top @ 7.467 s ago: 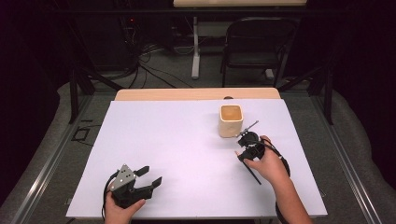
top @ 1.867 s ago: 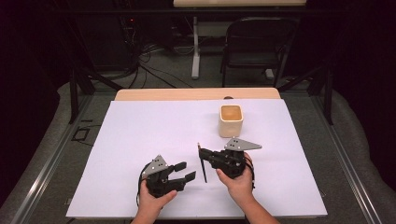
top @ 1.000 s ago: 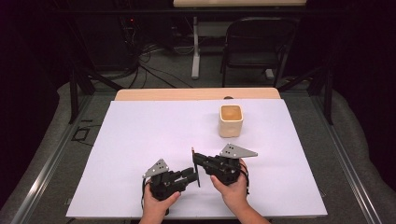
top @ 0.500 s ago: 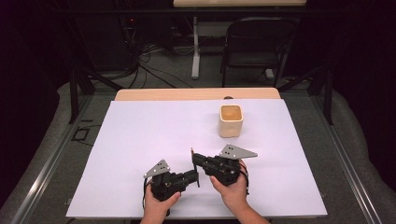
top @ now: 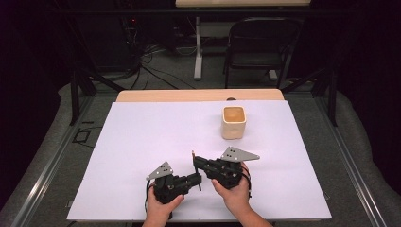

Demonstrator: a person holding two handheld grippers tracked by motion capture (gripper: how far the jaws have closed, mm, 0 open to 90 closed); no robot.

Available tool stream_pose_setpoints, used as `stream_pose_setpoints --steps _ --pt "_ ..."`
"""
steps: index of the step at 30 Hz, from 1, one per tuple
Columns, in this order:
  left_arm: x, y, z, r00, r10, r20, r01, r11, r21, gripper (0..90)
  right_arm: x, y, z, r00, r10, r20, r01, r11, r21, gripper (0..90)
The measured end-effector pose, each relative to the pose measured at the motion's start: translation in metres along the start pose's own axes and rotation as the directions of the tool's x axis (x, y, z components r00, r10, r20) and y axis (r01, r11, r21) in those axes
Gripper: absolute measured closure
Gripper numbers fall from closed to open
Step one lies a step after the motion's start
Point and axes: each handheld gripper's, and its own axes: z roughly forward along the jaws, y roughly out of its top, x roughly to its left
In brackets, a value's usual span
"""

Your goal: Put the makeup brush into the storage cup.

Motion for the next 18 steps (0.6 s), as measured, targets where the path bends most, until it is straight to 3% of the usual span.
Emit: stream_pose_setpoints --steps 18 --pt "-0.0001 -0.0004 -0.0002 0.9998 0.014 -0.016 -0.014 0.9997 0.019 83.6 0.0006 -0.0013 0.0028 0.9999 0.008 -0.012 -0.008 1.0 0.013 83.7"
